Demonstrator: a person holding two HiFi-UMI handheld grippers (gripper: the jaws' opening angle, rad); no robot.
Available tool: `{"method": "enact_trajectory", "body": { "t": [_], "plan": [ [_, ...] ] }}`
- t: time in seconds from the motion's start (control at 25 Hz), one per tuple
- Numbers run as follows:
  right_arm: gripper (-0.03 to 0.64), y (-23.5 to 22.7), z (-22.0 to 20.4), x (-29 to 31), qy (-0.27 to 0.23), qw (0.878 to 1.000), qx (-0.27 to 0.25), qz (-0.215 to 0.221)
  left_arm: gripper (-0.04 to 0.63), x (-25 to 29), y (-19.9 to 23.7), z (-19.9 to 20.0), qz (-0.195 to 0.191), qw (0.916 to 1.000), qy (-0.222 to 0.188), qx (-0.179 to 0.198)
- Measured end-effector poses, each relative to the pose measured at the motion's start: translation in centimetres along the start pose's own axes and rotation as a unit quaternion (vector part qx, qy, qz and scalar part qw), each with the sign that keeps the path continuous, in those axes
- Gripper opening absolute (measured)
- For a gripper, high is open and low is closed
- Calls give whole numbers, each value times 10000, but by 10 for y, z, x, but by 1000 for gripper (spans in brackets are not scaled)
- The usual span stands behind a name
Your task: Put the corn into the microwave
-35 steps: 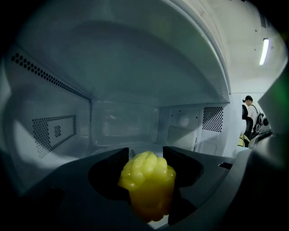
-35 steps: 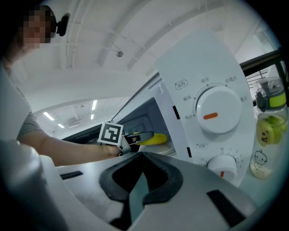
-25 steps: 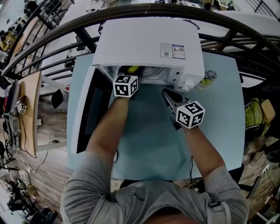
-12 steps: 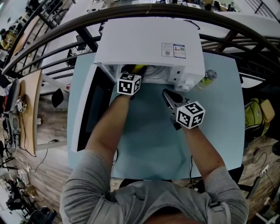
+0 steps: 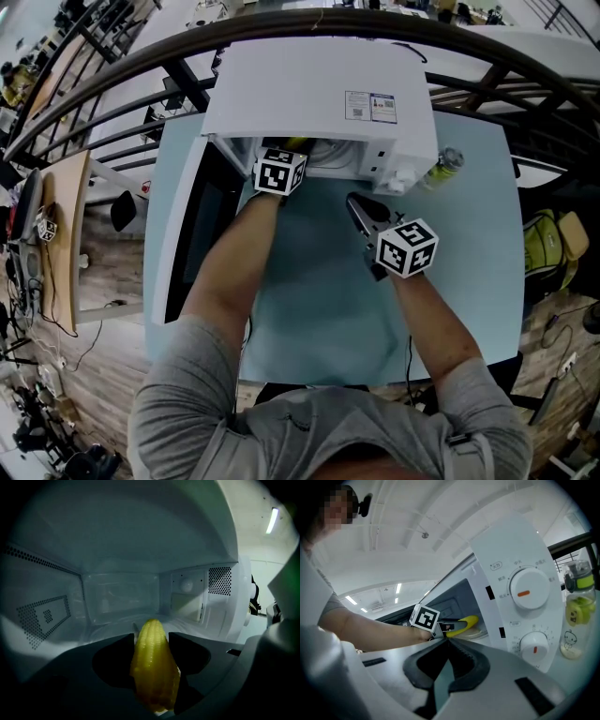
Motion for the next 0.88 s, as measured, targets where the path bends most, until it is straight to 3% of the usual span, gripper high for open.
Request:
{"method": "enact_trajectory", "body": {
  "t": [0.64,0.88],
  "plan": [
    [18,0,-3,0,11,10000,25,-17,247,7,2,2,186,9998,-99,-20],
    [18,0,-3,0,11,10000,29,-22,249,7,-3,-1,232,9995,-51,216]
  ]
}}
Point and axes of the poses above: the fingertips, and each gripper's own axes: x forward along the fingers, y to its left, z out of its top, the point moved 10 cm from there along -x, backward along the fingers, and after that the axes turned 6 degrees about -x, right-handed, at the moved point
